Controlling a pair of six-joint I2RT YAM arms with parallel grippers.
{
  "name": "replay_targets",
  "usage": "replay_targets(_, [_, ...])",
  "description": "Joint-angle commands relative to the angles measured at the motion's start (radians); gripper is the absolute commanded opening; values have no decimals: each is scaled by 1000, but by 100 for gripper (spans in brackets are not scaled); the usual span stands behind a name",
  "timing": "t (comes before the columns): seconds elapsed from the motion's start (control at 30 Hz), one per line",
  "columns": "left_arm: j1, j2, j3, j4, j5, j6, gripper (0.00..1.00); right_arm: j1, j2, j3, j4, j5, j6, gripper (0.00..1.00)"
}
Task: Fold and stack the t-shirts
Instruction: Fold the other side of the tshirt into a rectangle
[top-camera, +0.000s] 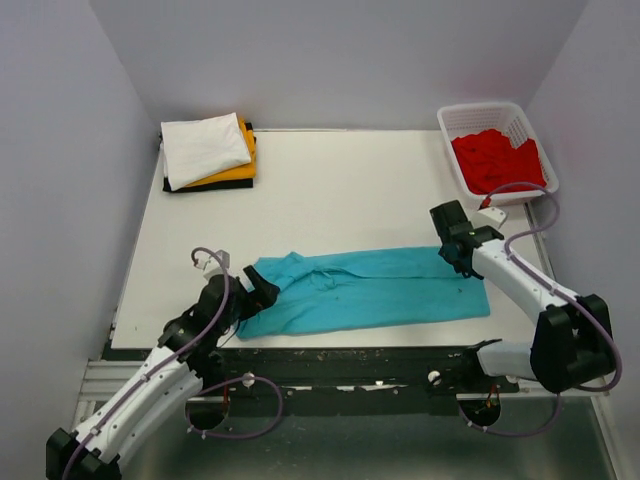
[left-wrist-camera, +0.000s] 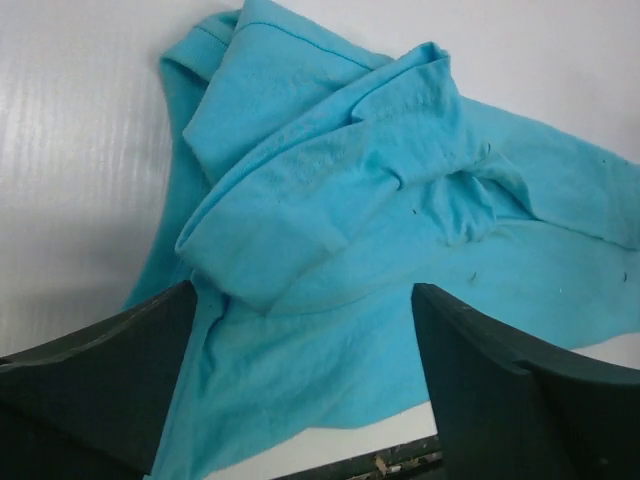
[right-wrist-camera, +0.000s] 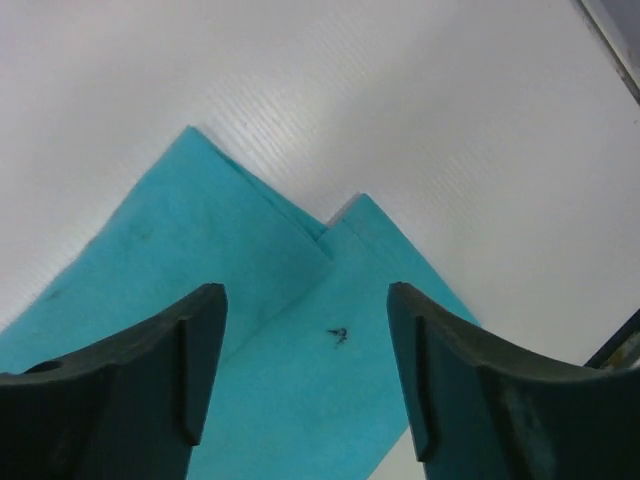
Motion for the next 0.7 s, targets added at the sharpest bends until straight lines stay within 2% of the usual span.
replay_targets(0.0, [-16, -198, 93, -312, -44, -126, 99, -6, -172, 6, -75, 48, 61, 80])
replay_targets(0.03, [-15, -223, 116, -327, -50, -116, 99, -6, -204, -2, 2, -26, -37, 84])
replay_targets(0.07, [-16, -234, 139, -307, -49, -89, 98, -6, -240, -15, 72, -138, -112, 97])
replay_targets(0.1, [-17, -229, 157, -278, -37, -67, 98, -6, -266, -37, 161, -247, -188, 100])
replay_targets(0.17, [-17, -170, 196, -164, 12, -1, 99, -4, -304, -85, 325, -507, -276, 100])
replay_targets(0.23, [-16, -48, 232, -29, 74, 64, 99, -3, -309, -121, 449, -743, -321, 100])
replay_targets(0.27, [-15, 49, 278, -15, 80, 80, 99, -2, -302, -130, 482, -839, -334, 100])
replay_targets(0.4, [1, 420, 465, -2, 84, 178, 98, 11, -270, -159, 601, -955, -340, 100])
replay_targets(0.5, [36, 677, 593, 32, 148, 232, 99, 38, -221, -173, 679, -1045, -343, 100])
replay_targets(0.67, [65, 926, 713, 45, 310, 271, 99, 47, -198, -169, 649, -977, -350, 100])
